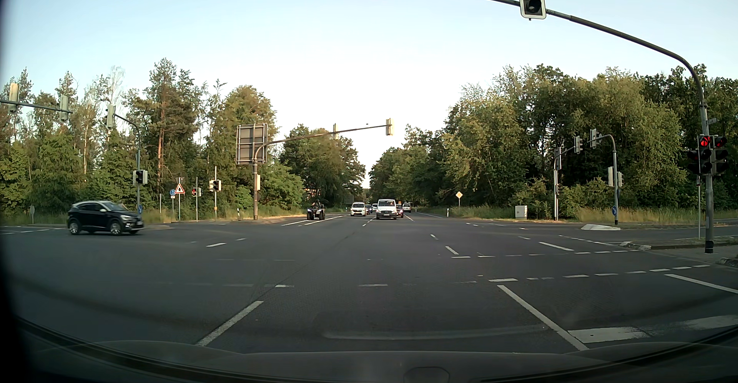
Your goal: Follow the waypoints while adhering to traffic rules and regulations
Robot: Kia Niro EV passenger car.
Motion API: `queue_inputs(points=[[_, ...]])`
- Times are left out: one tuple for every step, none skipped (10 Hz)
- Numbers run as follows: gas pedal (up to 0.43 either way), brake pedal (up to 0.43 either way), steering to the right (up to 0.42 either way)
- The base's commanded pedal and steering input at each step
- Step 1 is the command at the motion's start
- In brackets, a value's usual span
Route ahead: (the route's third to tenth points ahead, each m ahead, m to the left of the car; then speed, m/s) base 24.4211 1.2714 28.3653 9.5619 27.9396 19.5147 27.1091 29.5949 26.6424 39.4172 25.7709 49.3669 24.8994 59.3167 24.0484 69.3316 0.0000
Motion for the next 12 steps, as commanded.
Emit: queue_inputs(points=[[0.0,0.024,-0.004],[0.0,0.024,-0.004],[0.0,0.024,-0.004],[0.0,0.018,-0.004],[0.0,0.024,-0.004],[0.02,0.018,-0.004],[0.11,0.024,-0.003],[0.13,0.024,-0.004],[0.169,0.024,-0.004],[0.197,0.024,-0.004],[0.22,0.024,-0.003],[0.24,0.024,-0.003]])
